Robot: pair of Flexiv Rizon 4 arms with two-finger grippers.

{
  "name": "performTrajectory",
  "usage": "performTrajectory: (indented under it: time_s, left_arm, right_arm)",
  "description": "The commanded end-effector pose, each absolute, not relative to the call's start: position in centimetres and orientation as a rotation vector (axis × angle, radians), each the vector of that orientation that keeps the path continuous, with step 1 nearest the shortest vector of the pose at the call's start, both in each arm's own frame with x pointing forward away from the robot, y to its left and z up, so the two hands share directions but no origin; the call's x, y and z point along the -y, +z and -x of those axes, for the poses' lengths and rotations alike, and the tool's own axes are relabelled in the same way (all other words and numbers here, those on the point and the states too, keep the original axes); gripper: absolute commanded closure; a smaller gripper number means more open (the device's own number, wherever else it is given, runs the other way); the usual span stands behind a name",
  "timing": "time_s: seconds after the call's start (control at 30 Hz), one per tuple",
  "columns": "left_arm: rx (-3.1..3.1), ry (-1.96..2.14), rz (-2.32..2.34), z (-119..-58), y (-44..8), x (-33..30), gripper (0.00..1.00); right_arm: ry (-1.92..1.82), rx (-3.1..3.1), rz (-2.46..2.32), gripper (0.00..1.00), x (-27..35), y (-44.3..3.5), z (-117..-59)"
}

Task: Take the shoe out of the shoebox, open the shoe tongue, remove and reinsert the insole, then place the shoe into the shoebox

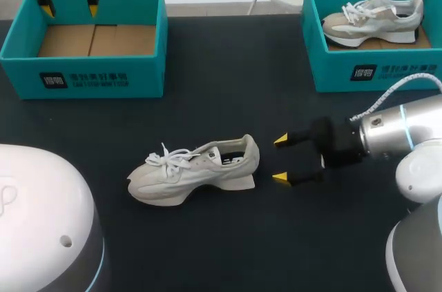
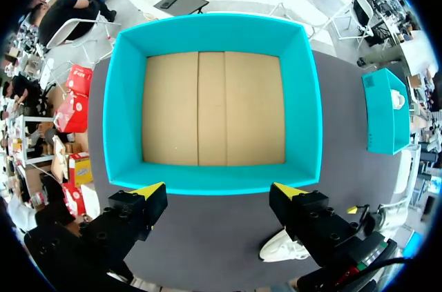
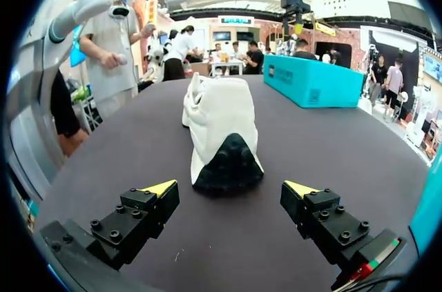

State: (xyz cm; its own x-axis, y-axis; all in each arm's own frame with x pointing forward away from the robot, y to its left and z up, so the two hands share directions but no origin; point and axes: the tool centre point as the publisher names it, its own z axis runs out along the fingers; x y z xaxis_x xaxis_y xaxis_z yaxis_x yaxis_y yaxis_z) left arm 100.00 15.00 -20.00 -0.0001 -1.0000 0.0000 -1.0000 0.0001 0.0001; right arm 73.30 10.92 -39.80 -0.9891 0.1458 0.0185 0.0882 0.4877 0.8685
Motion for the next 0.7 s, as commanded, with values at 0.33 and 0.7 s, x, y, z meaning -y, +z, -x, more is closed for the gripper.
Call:
performTrajectory:
  time_s: [0.33,0.7]
  left_arm:
    - [2.222,0.0,-2.221,-100.0,-20.0,-15.0,0.0]
    - [2.222,0.0,-2.221,-100.0,-20.0,-15.0,0.0]
  right_arm:
    - [1.608,-2.626,-0.24,0.0,-15.9,-40.4,-71.9]
    - [1.616,-2.637,-0.203,0.0,-17.4,-40.6,-72.8]
